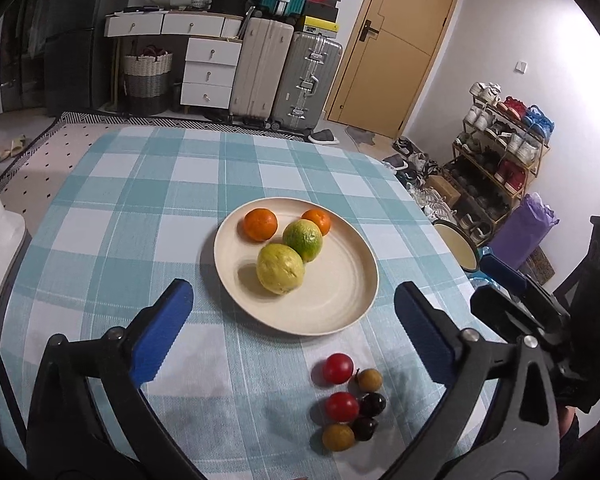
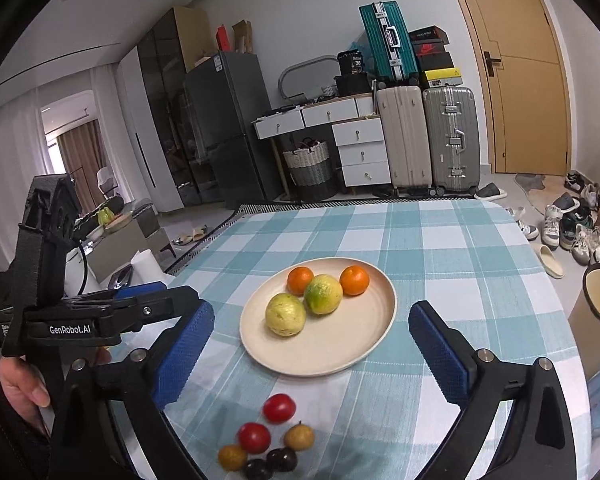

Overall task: Organize fruits
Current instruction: 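Move both tools back toward the small fruits, then lower the left tool onto the brown round fruit and close it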

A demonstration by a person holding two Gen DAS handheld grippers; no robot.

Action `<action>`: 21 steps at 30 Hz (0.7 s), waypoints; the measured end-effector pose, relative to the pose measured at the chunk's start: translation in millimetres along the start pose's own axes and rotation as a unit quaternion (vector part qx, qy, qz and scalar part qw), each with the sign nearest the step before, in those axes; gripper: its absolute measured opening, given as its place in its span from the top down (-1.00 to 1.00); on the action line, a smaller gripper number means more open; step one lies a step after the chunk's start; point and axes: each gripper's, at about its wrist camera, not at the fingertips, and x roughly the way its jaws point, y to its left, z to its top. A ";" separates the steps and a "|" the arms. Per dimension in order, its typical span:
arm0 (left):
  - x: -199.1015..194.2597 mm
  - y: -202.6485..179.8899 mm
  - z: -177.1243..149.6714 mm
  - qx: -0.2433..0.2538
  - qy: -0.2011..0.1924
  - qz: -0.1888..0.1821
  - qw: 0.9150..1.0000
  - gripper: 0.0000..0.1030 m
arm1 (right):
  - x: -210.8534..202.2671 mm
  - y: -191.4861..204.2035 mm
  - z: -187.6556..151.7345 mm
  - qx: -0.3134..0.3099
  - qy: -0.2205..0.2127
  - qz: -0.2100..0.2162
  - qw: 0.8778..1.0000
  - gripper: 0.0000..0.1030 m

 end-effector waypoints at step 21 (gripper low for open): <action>20.6 -11.7 -83.0 0.033 0.093 -0.024 0.995 -0.97 | -17.5 -5.5 -24.4 0.020 0.018 -0.004 1.000 -0.98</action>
